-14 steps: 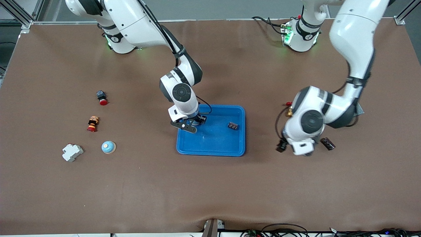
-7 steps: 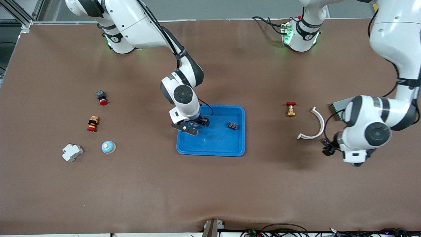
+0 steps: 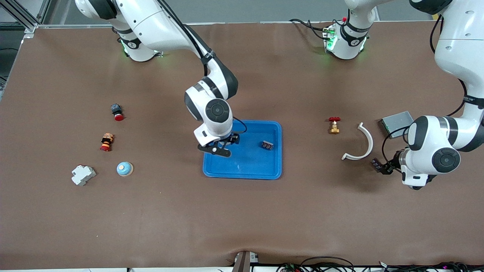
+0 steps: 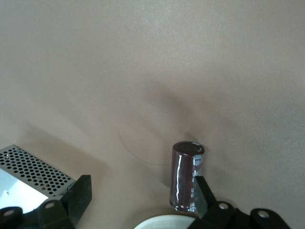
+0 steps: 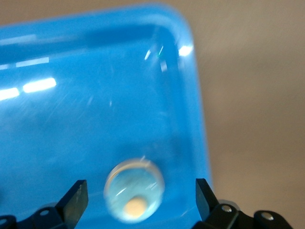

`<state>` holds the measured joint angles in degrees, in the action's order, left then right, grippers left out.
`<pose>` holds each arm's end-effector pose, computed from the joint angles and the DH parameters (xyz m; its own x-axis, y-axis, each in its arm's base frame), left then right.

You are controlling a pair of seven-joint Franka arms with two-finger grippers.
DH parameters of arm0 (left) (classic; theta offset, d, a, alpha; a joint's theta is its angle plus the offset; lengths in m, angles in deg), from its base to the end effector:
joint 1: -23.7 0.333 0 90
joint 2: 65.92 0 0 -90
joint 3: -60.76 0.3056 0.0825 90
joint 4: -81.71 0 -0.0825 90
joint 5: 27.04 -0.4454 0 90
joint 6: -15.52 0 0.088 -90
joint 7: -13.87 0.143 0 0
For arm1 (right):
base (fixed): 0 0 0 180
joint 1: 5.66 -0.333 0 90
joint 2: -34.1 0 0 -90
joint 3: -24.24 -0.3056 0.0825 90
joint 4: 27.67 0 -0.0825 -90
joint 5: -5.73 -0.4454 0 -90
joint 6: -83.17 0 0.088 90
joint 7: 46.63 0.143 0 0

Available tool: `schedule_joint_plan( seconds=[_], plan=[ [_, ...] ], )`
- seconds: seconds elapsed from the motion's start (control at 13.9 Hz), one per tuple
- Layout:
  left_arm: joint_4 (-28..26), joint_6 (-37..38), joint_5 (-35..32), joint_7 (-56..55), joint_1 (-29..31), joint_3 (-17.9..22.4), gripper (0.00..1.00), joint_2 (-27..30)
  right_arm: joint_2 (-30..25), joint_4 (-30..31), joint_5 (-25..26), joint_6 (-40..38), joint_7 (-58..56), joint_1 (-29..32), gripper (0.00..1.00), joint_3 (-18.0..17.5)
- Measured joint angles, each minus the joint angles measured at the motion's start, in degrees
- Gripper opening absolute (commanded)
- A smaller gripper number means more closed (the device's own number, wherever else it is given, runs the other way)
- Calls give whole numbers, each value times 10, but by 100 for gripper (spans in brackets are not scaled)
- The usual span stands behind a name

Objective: Place electrolytic capacitor and blue bell in tray
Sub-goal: 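Grasp the second capacitor with the left gripper while the right gripper reaches the bell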

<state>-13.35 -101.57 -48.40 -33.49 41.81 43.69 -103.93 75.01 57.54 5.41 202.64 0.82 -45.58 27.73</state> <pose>0.6869 0.0499 0.1342 0.7727 0.6281 -0.0921 0.5936 -0.7663 -0.2456 0.5942 0.4443 0.1626 0.9815 -0.1843 -0.0515 -0.1780 -0.9780 0.1084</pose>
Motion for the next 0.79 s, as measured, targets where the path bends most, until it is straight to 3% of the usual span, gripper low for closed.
schedule_joint_plan(
  seconds=[0.5, 0.79],
  plan=[
    [-1, -24, 0, 0, -2, -4, 76, -5, -18, -13, 12, -15, -386, 239, 100, 8],
    [-1, -36, 0, 0, -4, -6, 74, -15, -18, -18, 12, -12, -473, 285, 100, 6]
  ],
)
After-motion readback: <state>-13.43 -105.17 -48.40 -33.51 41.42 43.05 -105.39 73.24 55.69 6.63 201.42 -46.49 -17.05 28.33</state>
